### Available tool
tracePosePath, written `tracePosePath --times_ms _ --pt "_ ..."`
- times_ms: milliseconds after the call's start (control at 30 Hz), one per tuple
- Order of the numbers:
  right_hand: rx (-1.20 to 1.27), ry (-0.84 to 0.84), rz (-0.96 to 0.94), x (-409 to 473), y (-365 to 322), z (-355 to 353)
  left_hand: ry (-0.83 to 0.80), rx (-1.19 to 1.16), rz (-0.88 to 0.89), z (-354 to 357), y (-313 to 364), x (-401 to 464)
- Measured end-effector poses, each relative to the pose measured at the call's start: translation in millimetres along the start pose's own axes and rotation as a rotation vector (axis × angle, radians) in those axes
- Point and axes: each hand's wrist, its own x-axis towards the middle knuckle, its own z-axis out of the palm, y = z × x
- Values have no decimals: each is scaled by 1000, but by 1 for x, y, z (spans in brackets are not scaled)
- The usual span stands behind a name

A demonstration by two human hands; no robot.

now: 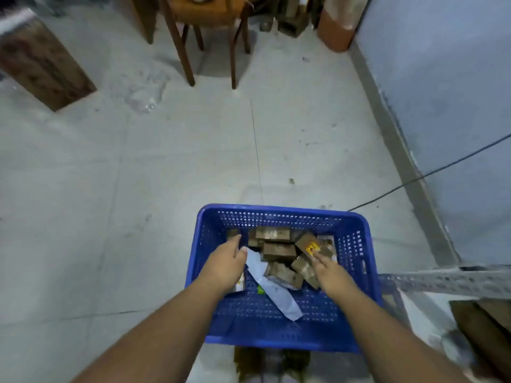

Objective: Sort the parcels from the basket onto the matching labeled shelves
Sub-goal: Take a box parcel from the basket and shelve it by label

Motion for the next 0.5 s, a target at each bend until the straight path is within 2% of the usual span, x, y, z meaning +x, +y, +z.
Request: tracePosePath --times_ms 100,233,367,500 --pt "-52 -108 108 84 63 64 -27 -33 -49 73 -56 67" --pt "-129 -129 159 184 124 137 -29 -135 -171 154 -122 146" --pt "-173 -91 33 278 163 202 -62 -243 -363 225 -189 197" --pt "-375 17 -88 339 187 244 -65 -380 -491 260 -233 219"
